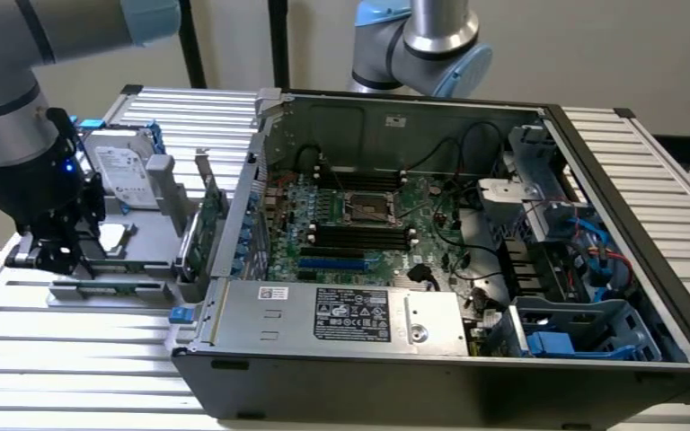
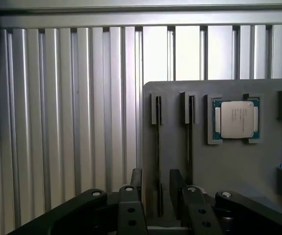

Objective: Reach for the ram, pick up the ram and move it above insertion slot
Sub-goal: 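Pick up the ram and move it above insertion slot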

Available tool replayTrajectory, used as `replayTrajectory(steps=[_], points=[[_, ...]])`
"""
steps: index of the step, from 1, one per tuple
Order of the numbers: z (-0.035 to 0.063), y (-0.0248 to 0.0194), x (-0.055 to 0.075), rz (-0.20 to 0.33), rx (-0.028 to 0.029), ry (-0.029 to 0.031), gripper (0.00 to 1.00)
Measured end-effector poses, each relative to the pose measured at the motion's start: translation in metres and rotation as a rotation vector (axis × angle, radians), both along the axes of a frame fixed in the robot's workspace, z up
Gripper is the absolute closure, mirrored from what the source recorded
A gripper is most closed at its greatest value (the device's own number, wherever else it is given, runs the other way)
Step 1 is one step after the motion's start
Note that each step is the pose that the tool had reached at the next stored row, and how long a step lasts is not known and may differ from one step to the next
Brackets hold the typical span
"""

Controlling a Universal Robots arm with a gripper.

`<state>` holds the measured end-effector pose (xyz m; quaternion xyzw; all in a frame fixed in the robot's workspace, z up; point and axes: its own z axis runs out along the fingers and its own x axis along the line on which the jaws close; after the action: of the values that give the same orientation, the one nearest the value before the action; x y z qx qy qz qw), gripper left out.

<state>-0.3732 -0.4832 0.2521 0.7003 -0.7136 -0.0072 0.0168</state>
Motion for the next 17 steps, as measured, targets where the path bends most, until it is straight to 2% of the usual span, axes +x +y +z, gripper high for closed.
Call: replayTrajectory(steps=[4,10,17], points=[[-0.0073,-0.0019,0.001,0.001,-0.0001,0.0001,0.64],[-0.0181,-0.0017,0.004,0.004,0.0000,0.0001,0.64],[-0.0310,0.0039,0.004,0.010,-0.0001,-0.0012,0.64]])
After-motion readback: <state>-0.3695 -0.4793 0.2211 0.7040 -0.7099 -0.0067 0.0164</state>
